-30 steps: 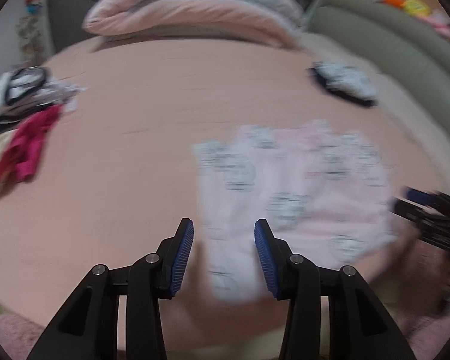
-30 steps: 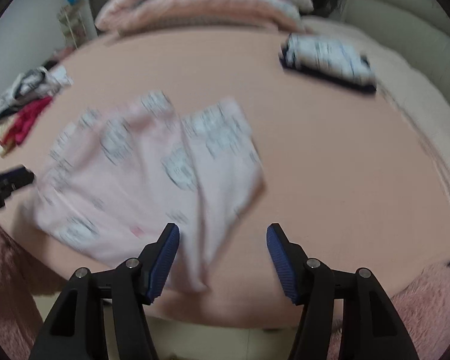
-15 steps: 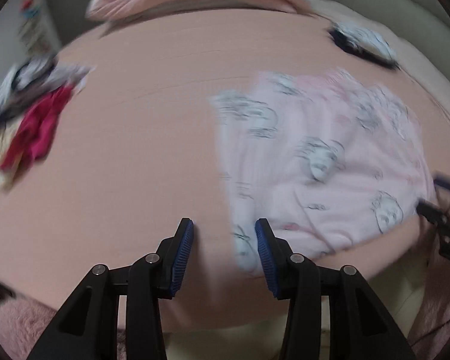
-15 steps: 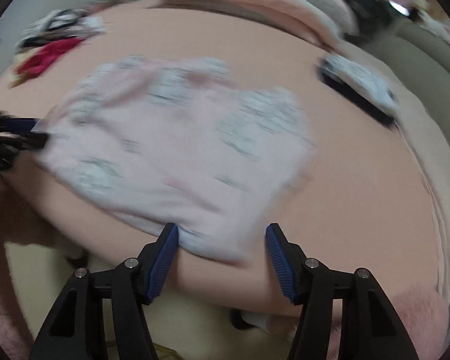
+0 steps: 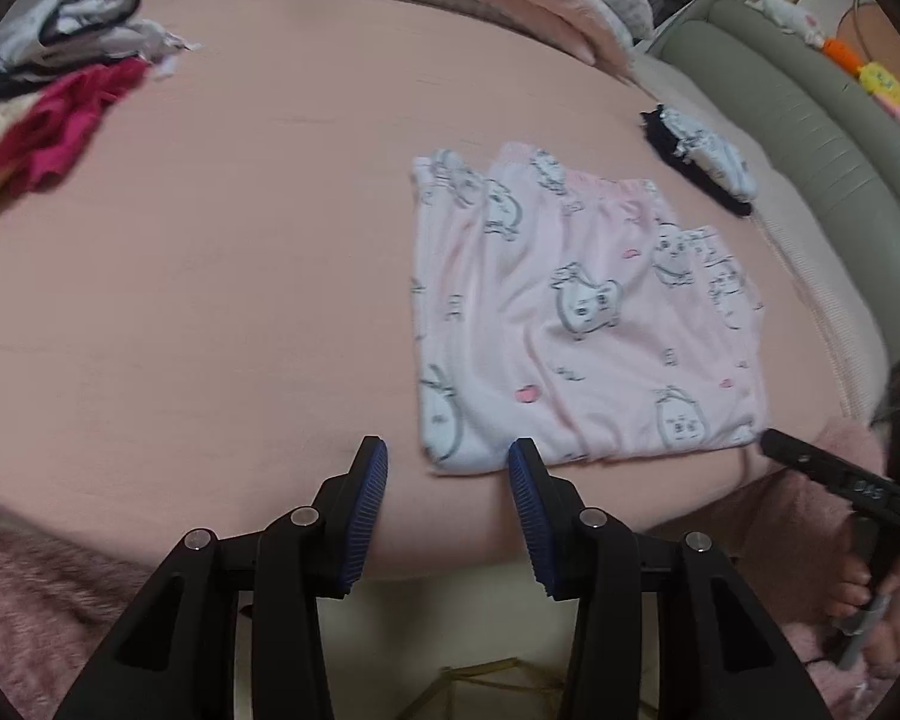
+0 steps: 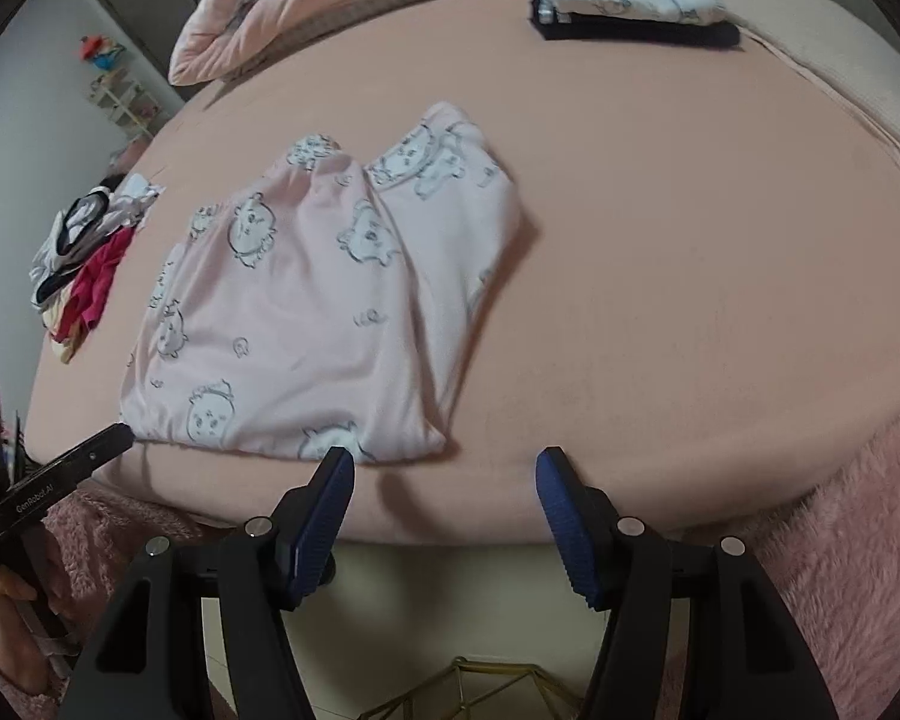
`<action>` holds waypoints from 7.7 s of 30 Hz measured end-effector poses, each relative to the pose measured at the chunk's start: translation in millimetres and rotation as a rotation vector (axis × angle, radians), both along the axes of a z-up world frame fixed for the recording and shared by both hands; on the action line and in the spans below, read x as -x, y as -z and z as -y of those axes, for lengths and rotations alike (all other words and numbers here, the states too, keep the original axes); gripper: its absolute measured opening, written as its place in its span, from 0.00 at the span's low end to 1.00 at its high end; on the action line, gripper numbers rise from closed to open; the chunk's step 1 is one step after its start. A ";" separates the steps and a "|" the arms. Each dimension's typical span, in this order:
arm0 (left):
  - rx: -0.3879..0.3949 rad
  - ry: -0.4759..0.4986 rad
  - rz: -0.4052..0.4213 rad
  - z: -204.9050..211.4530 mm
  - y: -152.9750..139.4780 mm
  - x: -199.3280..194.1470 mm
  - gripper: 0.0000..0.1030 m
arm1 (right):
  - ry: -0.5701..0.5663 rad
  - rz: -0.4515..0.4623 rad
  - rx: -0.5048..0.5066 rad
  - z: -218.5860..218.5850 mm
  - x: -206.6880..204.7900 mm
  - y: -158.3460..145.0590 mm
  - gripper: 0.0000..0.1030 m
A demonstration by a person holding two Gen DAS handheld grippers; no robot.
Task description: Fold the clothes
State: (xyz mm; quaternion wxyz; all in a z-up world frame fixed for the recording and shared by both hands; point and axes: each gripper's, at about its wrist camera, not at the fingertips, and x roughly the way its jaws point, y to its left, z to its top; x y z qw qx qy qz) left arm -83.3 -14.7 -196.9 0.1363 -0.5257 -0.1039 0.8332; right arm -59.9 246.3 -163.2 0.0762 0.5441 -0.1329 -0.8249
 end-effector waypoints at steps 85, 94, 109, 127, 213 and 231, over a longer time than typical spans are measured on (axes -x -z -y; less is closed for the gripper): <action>0.270 0.295 -0.032 -9.8 -25.7 -9.7 0.29 | -0.380 -0.116 -0.342 126.5 28.2 -7.2 0.24; 0.215 0.084 -0.029 51.7 -54.2 -17.6 0.28 | -0.165 -0.127 -0.394 73.5 12.4 -19.5 0.35; 0.427 0.108 -0.018 39.4 -29.3 -7.8 0.42 | -0.197 -0.114 -0.469 93.3 19.5 -1.6 0.54; 0.150 0.190 0.064 49.1 -24.8 -21.6 0.08 | -0.169 -0.088 -0.337 76.0 6.1 -0.3 0.53; 0.237 0.329 -0.129 -69.8 -57.9 100.6 0.37 | -0.280 -0.182 -0.247 70.8 113.1 -31.8 0.47; 0.349 0.266 -0.103 -52.8 -35.6 58.2 0.39 | -0.308 -0.122 -0.356 103.8 75.6 1.9 0.56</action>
